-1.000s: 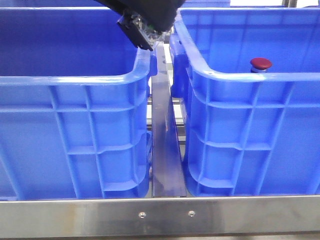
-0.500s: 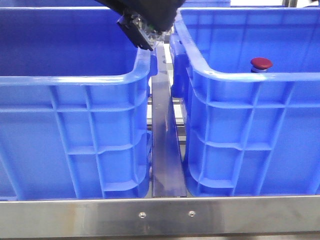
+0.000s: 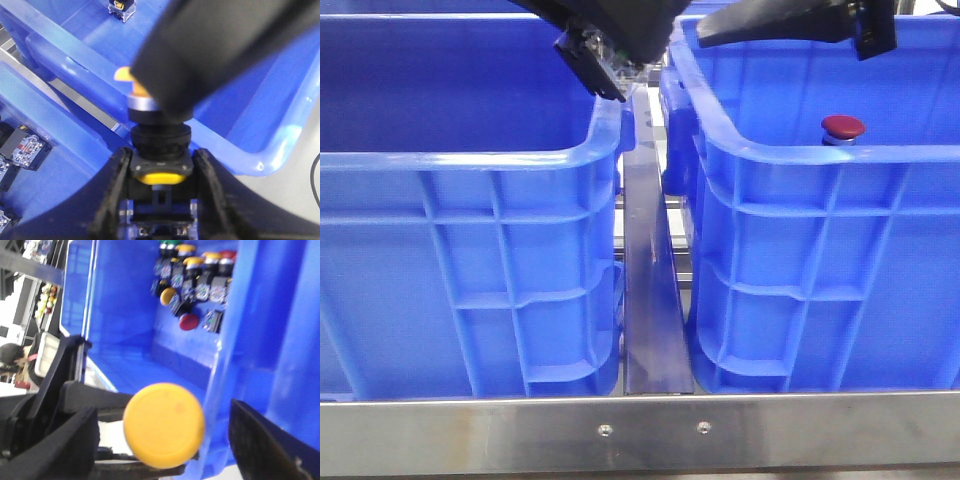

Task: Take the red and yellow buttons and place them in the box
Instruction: 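Grasp the yellow button with the right gripper and open the left gripper, then lower the yellow button beside the red button and open the right gripper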

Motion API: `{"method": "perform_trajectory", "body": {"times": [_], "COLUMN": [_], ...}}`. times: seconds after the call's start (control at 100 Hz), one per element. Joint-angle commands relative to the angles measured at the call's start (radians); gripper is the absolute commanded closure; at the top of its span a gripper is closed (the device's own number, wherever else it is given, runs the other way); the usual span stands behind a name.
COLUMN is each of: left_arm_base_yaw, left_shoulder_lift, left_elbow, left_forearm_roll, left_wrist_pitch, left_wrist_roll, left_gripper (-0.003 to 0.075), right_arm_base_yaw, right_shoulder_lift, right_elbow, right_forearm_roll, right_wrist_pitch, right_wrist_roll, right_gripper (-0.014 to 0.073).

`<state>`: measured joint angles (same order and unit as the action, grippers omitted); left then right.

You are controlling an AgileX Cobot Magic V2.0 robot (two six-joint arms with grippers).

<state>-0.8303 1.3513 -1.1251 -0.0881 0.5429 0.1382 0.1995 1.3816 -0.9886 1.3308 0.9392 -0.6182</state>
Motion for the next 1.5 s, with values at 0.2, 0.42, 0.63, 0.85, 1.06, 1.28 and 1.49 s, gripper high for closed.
{"method": "perform_trajectory", "body": {"times": [0.2, 0.42, 0.63, 0.85, 1.06, 1.28, 1.49], "left_arm_base_yaw": [-0.006, -0.006, -0.006, -0.006, -0.006, -0.006, -0.006], "left_shoulder_lift": [-0.036, -0.036, -0.036, -0.036, -0.036, -0.036, -0.036], "left_elbow": [-0.027, -0.027, -0.027, -0.027, -0.027, -0.027, -0.027], "left_forearm_roll": [-0.012, -0.007, 0.008, 0.008, 0.008, 0.008, 0.007], "left_wrist_pitch": [-0.06, -0.065, -0.079, -0.076, -0.076, -0.076, -0.069], "left_wrist_roll": [-0.003, -0.003, -0.003, -0.003, -0.003, -0.003, -0.003], "left_gripper": [0.0741, 0.0682, 0.0249, 0.0123, 0.0125, 0.0125, 0.0125], "right_arm_base_yaw": [0.0, 0.0, -0.001, -0.064, -0.252, -0.335, -0.335], "right_shoulder_lift": [-0.027, -0.027, -0.031, -0.053, -0.151, -0.269, -0.321], "right_elbow": [-0.034, -0.034, -0.034, -0.035, -0.035, -0.001, 0.131], "right_forearm_roll": [0.062, 0.062, 0.062, 0.062, 0.052, -0.122, -0.189], "right_wrist_pitch": [0.034, 0.036, 0.04, 0.055, 0.008, -0.235, -0.569], "right_wrist_roll": [-0.003, -0.003, -0.003, -0.01, -0.147, -0.271, -0.346], "right_gripper": [0.0354, 0.0401, 0.0401, 0.0401, 0.0405, 0.0405, 0.0405]}}
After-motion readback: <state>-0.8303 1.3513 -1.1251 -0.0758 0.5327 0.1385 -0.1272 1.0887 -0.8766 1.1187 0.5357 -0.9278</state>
